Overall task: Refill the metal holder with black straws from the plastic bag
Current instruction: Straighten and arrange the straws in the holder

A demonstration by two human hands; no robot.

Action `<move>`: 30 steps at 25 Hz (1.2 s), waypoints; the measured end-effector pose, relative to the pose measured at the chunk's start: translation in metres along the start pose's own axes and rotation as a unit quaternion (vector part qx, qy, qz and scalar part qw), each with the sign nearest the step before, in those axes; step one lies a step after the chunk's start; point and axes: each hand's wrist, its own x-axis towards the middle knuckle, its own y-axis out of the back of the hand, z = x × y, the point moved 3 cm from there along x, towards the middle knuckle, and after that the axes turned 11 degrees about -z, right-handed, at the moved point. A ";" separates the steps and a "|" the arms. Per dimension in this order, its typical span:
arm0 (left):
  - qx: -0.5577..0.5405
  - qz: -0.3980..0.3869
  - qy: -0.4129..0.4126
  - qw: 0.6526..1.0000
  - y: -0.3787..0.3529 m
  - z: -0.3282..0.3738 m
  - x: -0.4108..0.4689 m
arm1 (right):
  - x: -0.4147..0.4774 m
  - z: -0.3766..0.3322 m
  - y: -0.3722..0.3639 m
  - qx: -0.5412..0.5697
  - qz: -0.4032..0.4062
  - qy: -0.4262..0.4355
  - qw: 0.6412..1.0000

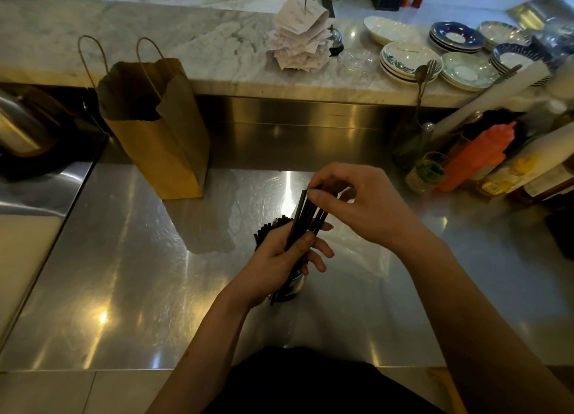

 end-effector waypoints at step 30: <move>-0.170 0.355 -0.079 0.916 0.028 0.014 0.031 | -0.046 0.050 -0.094 0.385 0.225 -0.156 0.882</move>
